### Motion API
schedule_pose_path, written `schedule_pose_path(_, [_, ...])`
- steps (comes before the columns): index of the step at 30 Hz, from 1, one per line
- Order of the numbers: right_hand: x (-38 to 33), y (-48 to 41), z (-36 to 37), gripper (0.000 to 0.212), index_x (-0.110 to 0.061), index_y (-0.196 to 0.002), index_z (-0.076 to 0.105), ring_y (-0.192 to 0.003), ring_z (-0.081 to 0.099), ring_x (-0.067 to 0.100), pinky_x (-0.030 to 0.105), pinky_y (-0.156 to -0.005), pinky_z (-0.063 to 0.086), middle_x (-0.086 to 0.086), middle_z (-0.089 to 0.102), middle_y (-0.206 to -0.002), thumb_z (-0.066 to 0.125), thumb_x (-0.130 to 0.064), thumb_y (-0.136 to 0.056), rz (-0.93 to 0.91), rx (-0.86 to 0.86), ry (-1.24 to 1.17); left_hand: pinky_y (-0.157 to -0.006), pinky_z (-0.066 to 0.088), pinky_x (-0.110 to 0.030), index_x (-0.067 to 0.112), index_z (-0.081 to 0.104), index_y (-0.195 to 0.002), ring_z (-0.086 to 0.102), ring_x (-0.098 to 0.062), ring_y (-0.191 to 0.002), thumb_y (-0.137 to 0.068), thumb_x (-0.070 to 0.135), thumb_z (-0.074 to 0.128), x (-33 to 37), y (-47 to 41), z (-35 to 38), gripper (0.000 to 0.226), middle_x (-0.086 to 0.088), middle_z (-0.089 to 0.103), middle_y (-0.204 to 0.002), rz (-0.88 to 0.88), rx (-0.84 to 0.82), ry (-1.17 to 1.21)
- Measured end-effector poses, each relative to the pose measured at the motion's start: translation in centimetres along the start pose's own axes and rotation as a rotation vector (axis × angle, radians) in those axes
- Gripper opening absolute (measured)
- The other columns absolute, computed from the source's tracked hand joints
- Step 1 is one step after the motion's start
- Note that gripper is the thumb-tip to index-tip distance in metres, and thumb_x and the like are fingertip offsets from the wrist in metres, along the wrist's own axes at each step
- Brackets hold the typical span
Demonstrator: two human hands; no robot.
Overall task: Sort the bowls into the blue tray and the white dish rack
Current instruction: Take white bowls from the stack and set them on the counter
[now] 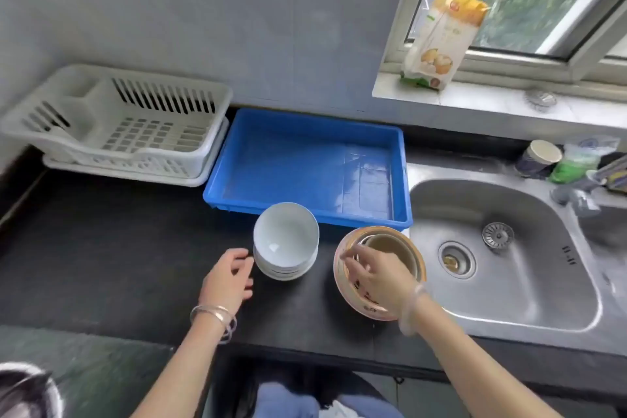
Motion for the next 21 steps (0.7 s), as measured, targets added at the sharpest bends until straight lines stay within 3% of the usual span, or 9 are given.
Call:
schedule_pose_path(2, [-1.9,-3.2,-0.3,0.032,-0.026,-0.123,0.05,-0.093,0.062,0.026,0.037,-0.086,0.048,0.006,0.069,-0.102,0.04,-0.038,-0.095,0.003,0.061,0.048,-0.068,0.054,-0.029,0.02,0.051,-0.126,0.064,-0.024,-0.094,-0.093,0.021,0.049,1.2,-1.2,0.2,0.033,0.002,0.059,-0.109,0.08,0.027,-0.054])
schedule_pose_path(5, [-3.8,-7.5,0.4,0.046,-0.022,-0.134,0.041,-0.105,0.058,0.032,0.037,-0.086,0.043,0.01,0.066,-0.112,0.04,-0.044,-0.093,0.047,0.081,0.084,-0.074,0.056,-0.034,0.018,0.052,-0.128,0.062,-0.026,-0.101,-0.092,0.019,0.05,2.2,-2.5,1.3,0.036,-0.004,0.06,-0.118,0.083,0.004,-0.058])
schedule_pose_path(10, [-4.6,-10.0,1.6,0.029,-0.013,-0.118,0.049,-0.093,0.059,0.037,0.032,-0.069,0.039,0.018,0.064,-0.106,0.041,-0.03,-0.095,0.014,0.155,0.237,-0.073,0.056,-0.033,0.02,0.054,-0.125,0.061,-0.023,-0.1,-0.09,0.014,0.05,1.3,-3.1,1.4,0.036,-0.001,0.058,-0.116,0.059,0.025,-0.035])
schedule_pose_path(14, [-4.4,-10.3,1.9,0.027,-0.011,-0.118,0.047,-0.094,0.057,0.039,0.032,-0.068,0.037,0.021,0.062,-0.106,0.038,-0.016,-0.094,0.024,0.137,0.253,-0.07,0.055,-0.028,0.02,0.056,-0.124,0.063,-0.023,-0.098,-0.091,0.018,0.05,1.1,-2.9,1.4,0.033,0.002,0.059,-0.11,0.072,0.014,0.021])
schedule_pose_path(18, [-4.2,-9.7,1.1,0.024,-0.01,-0.114,0.05,-0.09,0.056,0.039,0.032,-0.068,0.038,0.021,0.061,-0.102,0.037,-0.017,-0.094,0.02,0.174,0.164,-0.067,0.055,-0.025,0.029,0.062,-0.101,0.066,-0.017,-0.085,-0.094,0.025,0.045,1.2,-2.9,1.2,0.019,0.0,0.065,-0.103,0.05,0.03,0.105])
schedule_pose_path(21, [-3.5,-8.8,-0.2,0.022,-0.009,-0.108,0.051,-0.088,0.057,0.039,0.033,-0.068,0.039,0.021,0.064,-0.097,0.038,-0.017,-0.093,0.016,0.233,0.083,-0.069,0.057,-0.027,0.023,0.064,-0.107,0.067,-0.017,-0.083,-0.093,0.022,0.048,1.5,-3.2,1.2,0.021,-0.003,0.065,-0.106,0.061,0.037,0.054])
Point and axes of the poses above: each hand's wrist, its own y-axis away from the middle knuckle, its own z-axis out of the palm, x = y × z, the point moved 6 cm from there along -y, towards the middle knuckle
